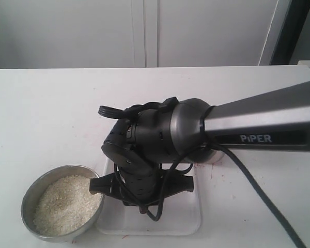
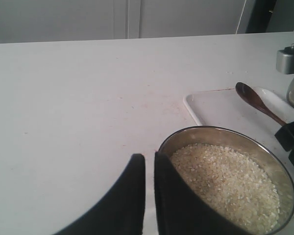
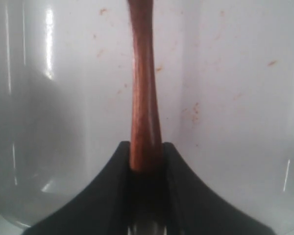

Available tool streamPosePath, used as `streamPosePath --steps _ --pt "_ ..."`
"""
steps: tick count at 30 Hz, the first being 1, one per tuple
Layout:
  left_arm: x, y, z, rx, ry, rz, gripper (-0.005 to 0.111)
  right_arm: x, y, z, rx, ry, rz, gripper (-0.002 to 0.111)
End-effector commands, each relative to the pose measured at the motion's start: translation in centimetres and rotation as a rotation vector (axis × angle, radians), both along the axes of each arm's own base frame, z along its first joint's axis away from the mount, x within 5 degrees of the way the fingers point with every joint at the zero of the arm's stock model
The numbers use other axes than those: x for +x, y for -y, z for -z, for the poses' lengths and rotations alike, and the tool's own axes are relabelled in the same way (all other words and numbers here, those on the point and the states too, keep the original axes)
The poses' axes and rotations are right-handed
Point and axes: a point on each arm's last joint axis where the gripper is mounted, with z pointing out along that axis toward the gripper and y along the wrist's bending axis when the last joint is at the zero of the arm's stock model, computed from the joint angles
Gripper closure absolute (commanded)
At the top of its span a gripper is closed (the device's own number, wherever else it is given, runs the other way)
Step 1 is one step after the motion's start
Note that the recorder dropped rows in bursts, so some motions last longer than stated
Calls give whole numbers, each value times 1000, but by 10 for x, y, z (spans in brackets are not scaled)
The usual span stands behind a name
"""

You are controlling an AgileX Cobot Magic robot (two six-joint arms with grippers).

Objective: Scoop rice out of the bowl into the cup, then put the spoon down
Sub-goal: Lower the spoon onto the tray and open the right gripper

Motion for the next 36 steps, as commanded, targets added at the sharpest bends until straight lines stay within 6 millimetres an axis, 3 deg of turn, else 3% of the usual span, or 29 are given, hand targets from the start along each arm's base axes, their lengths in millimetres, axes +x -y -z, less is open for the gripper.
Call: streamPosePath --steps 1,16,24,36 --pt "0 1 -1 -6 -2 10 92 3 2 -2 -22 24 -9 108" --pt "0 1 -1 -6 -2 10 92 1 5 5 -74 -14 0 108" --pt "0 1 -1 -6 -2 10 92 2 3 5 -59 -4 -5 89" --pt "0 1 -1 -6 -2 10 92 2 3 5 -62 -2 -9 88"
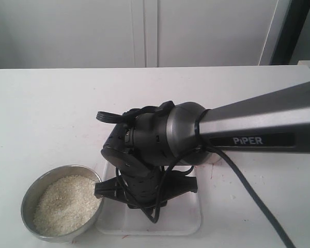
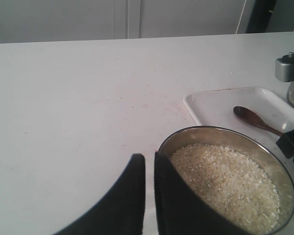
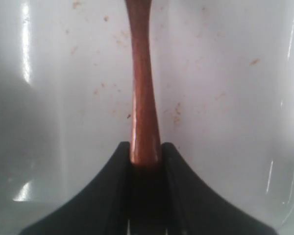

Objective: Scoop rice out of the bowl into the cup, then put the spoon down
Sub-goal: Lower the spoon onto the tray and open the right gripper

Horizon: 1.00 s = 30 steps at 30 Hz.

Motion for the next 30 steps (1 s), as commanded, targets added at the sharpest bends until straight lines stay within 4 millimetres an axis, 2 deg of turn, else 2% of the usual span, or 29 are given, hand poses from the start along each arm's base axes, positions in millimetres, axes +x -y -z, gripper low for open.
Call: streamPosePath --steps 1,6,10,13,15,19,22,26,30 --pt "0 1 -1 -6 -2 10 92 2 0 -2 -2 18 -10 88" --pt "0 1 -1 -6 -2 10 92 3 1 -3 -10 31 -25 87" --pt "0 1 -1 -6 -2 10 92 3 1 -3 -17 27 -25 77" --pt "0 1 -1 -6 -2 10 92 1 4 -6 -38 16 -31 75" --pt "0 1 -1 -6 -2 10 92 1 4 -11 -46 21 -95 75" --pt "0 1 -1 -6 -2 10 92 -6 9 -43 -37 64 -214 75" --pt "0 1 -1 -6 -2 10 92 -20 14 -68 -70 84 -333 75" --pt "0 1 -1 -6 -2 10 92 -48 28 -96 -119 118 -415 75" --pt "0 1 -1 -6 -2 10 92 -80 47 -112 -115 150 -473 75"
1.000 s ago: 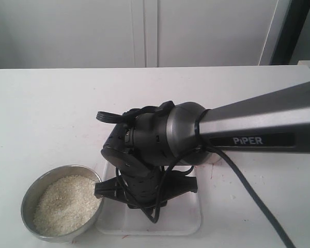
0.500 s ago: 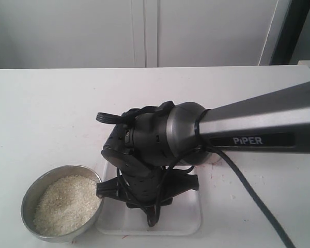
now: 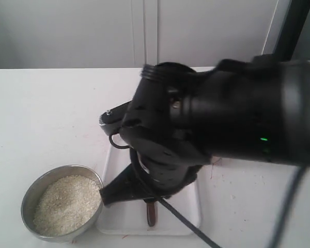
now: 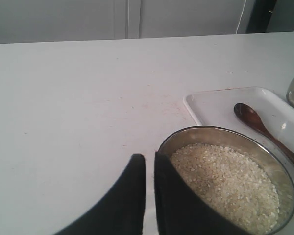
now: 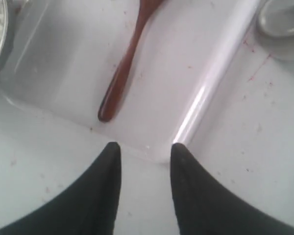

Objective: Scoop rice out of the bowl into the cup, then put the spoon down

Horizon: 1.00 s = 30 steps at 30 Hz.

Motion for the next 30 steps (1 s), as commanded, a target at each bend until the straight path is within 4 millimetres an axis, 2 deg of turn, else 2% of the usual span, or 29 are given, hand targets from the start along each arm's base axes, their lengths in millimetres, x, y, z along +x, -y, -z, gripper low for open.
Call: streamPosePath --steps 1,7,13,21,26,30 --pt "0 1 -1 -6 -2 10 92 -35 22 -15 -18 21 -80 76" --pt "0 1 -1 -6 -2 10 92 -93 44 -33 79 36 -225 88" --pt "0 1 -1 -6 -2 10 92 -127 72 -40 168 40 -307 96" --pt "0 1 -1 -6 -2 10 92 -139 103 -38 227 63 -318 102" --pt "0 1 -1 -6 -2 10 92 -142 113 -38 243 72 -317 102" --pt "0 1 -1 -6 -2 10 92 -130 120 -45 168 243 -349 102"
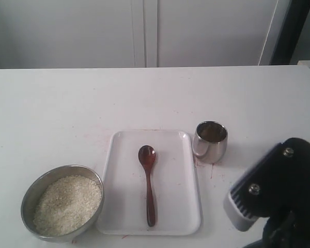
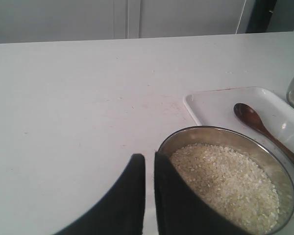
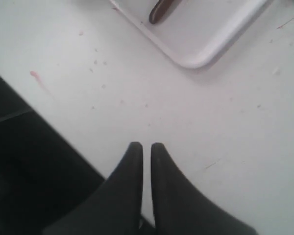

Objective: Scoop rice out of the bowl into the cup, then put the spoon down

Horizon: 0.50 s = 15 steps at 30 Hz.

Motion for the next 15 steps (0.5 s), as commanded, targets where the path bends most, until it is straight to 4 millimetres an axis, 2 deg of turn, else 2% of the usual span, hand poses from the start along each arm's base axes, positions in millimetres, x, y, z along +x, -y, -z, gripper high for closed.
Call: streamPosePath --steps 1,3,7,11,15 --pt "0 1 -1 -6 -2 10 92 13 8 -6 -65 209 -23 102" --pt "0 1 -1 -6 -2 10 92 20 13 -7 -109 322 -23 102" --pt "0 1 -1 -6 -2 10 92 18 25 -6 -51 344 28 102" --pt "0 1 -1 -6 -2 10 92 17 38 -8 122 403 33 102" --pt "0 1 -1 -6 -2 10 92 32 47 -7 347 549 114 102"
